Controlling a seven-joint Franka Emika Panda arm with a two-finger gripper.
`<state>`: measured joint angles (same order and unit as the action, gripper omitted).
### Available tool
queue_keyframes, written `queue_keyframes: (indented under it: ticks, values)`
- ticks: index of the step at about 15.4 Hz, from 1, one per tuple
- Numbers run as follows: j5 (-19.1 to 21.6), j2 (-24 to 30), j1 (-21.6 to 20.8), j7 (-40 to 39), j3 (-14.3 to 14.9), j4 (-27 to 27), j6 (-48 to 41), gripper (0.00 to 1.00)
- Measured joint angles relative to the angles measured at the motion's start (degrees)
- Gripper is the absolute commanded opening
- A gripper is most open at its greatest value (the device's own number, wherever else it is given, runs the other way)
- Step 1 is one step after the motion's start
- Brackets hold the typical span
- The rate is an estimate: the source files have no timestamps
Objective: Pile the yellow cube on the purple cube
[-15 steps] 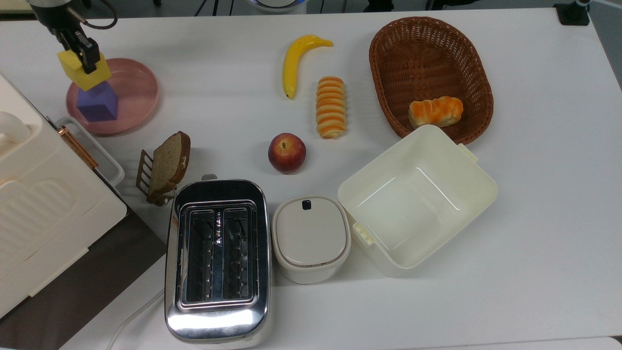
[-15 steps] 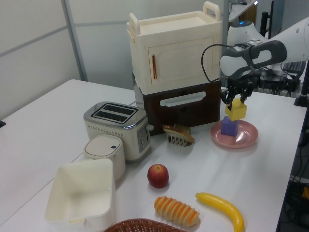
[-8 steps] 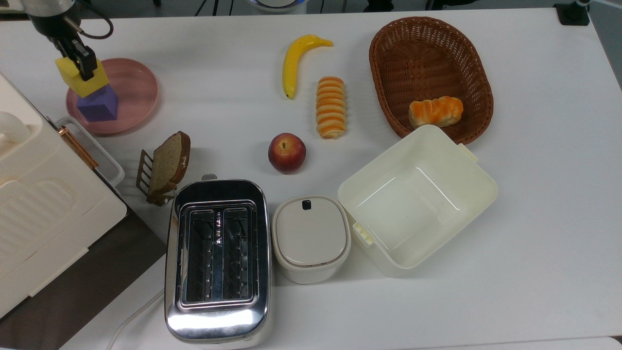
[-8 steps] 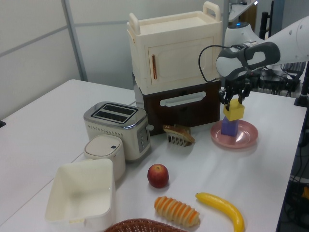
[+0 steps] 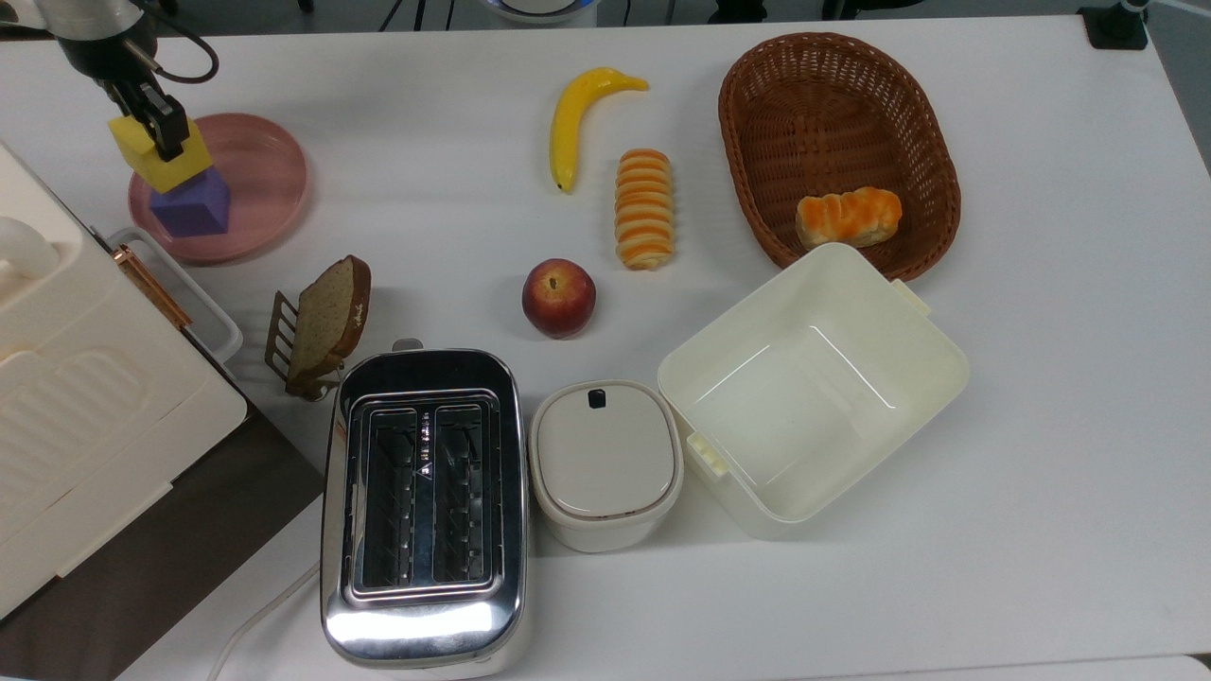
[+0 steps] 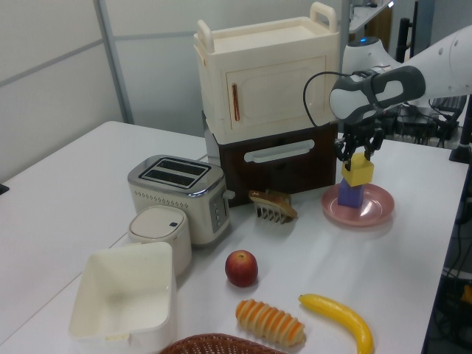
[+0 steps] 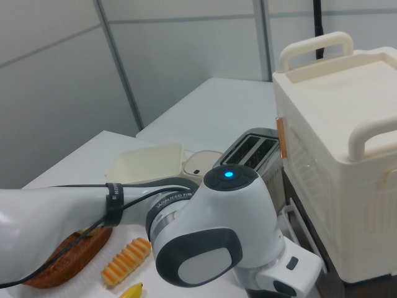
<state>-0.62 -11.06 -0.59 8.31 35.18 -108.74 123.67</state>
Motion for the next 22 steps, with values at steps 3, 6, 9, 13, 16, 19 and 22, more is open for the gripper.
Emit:
queue_keyframes:
  ticks: [3,6,9,13,16,19,22]
  values:
    - [0.00,-0.03,0.33,-0.13,-1.27,0.03,0.00,1.00]
    - [0.00,-0.06,0.58,-0.14,-1.67,0.06,0.00,1.00]
    - [0.00,-0.06,0.98,-0.24,-1.81,0.08,0.00,1.00]
    - [0.01,1.61,1.14,-0.27,-3.77,1.27,-0.30,1.00]
    - [-1.04,6.86,0.89,-0.39,-10.02,2.33,-6.05,1.00]
    - [-3.65,10.52,-1.86,-0.29,-16.04,2.36,-11.93,1.00]
    - [-3.99,11.76,-5.93,1.51,-18.43,2.45,-12.99,1.00]
